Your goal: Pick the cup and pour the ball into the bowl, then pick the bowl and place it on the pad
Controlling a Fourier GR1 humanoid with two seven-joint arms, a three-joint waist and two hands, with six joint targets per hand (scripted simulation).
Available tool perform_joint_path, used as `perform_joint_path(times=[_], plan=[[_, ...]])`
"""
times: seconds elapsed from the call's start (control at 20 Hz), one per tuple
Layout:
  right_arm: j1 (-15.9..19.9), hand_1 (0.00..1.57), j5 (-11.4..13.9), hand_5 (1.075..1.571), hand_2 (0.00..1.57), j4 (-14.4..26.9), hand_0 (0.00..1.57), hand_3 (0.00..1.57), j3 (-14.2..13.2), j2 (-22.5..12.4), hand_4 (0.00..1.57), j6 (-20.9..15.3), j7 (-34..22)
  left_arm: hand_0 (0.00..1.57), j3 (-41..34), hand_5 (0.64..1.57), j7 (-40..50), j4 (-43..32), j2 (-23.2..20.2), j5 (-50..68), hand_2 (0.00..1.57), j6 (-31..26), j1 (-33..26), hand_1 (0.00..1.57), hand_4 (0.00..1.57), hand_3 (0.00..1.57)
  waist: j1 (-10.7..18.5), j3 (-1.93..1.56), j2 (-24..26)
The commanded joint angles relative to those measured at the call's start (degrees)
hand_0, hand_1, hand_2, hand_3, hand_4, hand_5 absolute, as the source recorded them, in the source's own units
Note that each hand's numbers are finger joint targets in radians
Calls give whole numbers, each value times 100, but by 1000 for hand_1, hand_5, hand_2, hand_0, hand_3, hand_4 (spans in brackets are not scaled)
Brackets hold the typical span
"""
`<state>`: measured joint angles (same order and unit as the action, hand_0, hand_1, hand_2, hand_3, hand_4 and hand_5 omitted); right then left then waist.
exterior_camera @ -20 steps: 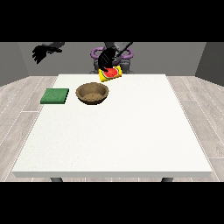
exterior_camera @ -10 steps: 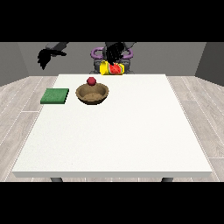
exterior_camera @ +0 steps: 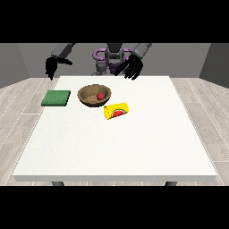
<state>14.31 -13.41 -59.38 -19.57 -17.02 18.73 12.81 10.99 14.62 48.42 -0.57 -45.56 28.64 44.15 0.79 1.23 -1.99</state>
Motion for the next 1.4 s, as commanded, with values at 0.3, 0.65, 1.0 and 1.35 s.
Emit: perform_joint_path(times=[0.3,0.65,1.0,1.35], plan=[[580,0,462,1571,0,-241,0,0,355,1048,244,-1418,80,0,-330,1566,-2470,1551,57,3683,0,-865,-1329,0,0,0,460,-100,-756],[746,0,460,1569,0,313,0,0,278,1233,315,-1825,377,0,-800,1564,-3326,1619,-354,4036,0,-1998,-1941,0,0,0,687,-122,-694],[1491,0,324,1565,0,1433,0,0,53,765,214,-1793,567,0,-1049,1565,-2997,2001,-685,4103,0,-2333,-1900,0,0,0,719,-124,-804],[1455,0,455,1563,0,2530,0,0,81,831,100,-1729,1701,0,-812,1566,-2411,2832,-556,3932,0,-2323,-1989,0,0,0,879,-127,-873]])
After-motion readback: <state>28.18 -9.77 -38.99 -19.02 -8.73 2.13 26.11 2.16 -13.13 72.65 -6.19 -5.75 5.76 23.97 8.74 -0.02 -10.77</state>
